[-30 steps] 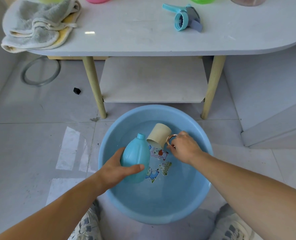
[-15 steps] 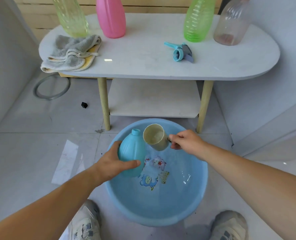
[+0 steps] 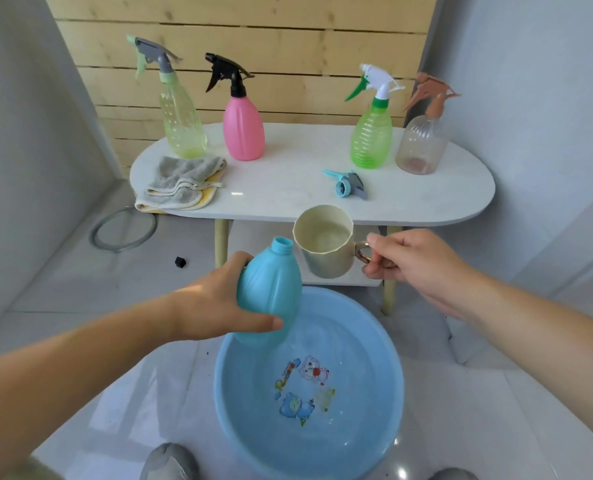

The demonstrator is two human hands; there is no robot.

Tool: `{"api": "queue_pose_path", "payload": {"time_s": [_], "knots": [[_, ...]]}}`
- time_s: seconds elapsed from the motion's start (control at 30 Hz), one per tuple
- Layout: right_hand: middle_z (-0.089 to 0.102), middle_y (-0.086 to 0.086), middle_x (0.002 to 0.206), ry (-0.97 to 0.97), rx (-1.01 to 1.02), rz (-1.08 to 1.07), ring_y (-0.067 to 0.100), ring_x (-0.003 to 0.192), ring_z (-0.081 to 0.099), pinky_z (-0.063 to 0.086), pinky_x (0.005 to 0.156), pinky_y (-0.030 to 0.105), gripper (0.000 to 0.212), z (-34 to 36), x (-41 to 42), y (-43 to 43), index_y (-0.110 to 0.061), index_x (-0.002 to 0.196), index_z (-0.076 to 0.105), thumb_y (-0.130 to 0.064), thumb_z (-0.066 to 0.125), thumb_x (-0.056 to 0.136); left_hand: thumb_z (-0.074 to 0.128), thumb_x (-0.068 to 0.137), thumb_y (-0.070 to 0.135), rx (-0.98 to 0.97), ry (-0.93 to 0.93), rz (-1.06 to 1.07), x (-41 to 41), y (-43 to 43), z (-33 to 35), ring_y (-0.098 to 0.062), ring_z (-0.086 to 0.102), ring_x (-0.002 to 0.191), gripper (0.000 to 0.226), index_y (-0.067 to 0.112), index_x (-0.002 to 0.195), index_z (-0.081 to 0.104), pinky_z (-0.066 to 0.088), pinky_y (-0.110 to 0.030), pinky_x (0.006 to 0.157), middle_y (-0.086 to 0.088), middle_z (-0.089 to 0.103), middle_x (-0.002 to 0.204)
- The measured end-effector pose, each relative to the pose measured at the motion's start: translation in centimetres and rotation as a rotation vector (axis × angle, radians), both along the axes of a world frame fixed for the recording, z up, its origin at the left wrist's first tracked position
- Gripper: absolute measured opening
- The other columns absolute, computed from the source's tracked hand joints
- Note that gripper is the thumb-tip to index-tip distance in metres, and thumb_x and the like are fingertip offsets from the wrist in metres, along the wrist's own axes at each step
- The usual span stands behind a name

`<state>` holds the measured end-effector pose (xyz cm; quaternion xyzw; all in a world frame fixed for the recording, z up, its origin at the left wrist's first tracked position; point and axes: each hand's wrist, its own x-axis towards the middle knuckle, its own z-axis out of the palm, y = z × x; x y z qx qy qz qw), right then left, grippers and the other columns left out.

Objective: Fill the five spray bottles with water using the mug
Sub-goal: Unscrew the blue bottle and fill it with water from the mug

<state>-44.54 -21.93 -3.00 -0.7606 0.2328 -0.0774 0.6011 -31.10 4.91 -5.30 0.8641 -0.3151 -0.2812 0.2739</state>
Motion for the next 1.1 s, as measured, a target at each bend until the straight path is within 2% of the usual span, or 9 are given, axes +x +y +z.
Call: {"api": "queue_pose_path", "payload": {"time_s": [0.1,0.27,0.43,0.67,0.9,1.1], "knots": [[0.071,0.008,0.069,-0.045,-0.054,-0.024,0.035,0.090,0.072,0.057,0.093,0.042,0.040,2.1,-0.4,0.6,-0.004,0.068,0.068,-0.029,0.059,0.098,0.089,0.055,0.066,-0.096,0.008,-0.030,-0.3,0.1,1.3,-0.002,0.069,0.103,0.102,0.045,0.141,0.039,0.060,-0.026,0.085,0.019,0.066,0.118],[0.071,0.004,0.065,-0.100,-0.103,-0.045,0.030,0.084,0.074,0.056,0.095,0.046,0.040,3.4,-0.6,1.1,-0.006,0.066,0.069,-0.031,0.061,0.096,0.096,0.064,0.050,-0.159,0.027,-0.043,-1.0,-0.1,1.2,0.005,0.067,0.099,0.082,0.045,0.131,0.048,0.061,-0.025,0.087,0.019,0.068,0.113],[0.074,0.003,0.074,-0.140,-0.214,-0.029,0.029,0.086,0.073,0.052,0.097,0.053,0.038,3.8,-0.7,0.7,-0.014,0.067,0.072,-0.036,0.061,0.095,0.086,0.049,0.065,-0.191,0.062,-0.044,-1.3,-1.1,0.4,-0.002,0.069,0.102,0.093,0.044,0.131,0.046,0.063,-0.032,0.087,0.017,0.068,0.115],[0.075,-0.001,0.073,-0.170,-0.338,-0.044,0.014,0.087,0.072,0.051,0.099,0.042,0.038,4.7,-1.2,1.0,-0.014,0.064,0.073,-0.032,0.061,0.095,0.092,0.052,0.057,-0.277,0.148,0.023,-1.0,-1.8,-0.6,-0.012,0.072,0.105,0.088,0.043,0.128,0.049,0.063,-0.042,0.089,0.010,0.070,0.116],[0.074,0.004,0.074,-0.184,-0.444,-0.029,0.033,0.087,0.067,0.050,0.091,0.044,0.036,5.0,-1.3,1.1,-0.019,0.066,0.074,-0.036,0.061,0.095,0.089,0.050,0.059,-0.271,0.110,0.009,-1.2,-2.2,-1.1,-0.009,0.070,0.104,0.094,0.044,0.132,0.045,0.064,-0.038,0.088,0.013,0.068,0.116],[0.073,0.005,0.073,-0.210,-0.494,-0.014,0.035,0.083,0.066,0.050,0.082,0.039,0.034,5.2,-1.3,1.4,-0.020,0.067,0.073,-0.036,0.061,0.094,0.088,0.051,0.060,-0.259,0.111,-0.011,-1.4,-2.3,-1.2,-0.009,0.070,0.105,0.095,0.045,0.134,0.043,0.064,-0.038,0.088,0.014,0.067,0.117]]}}
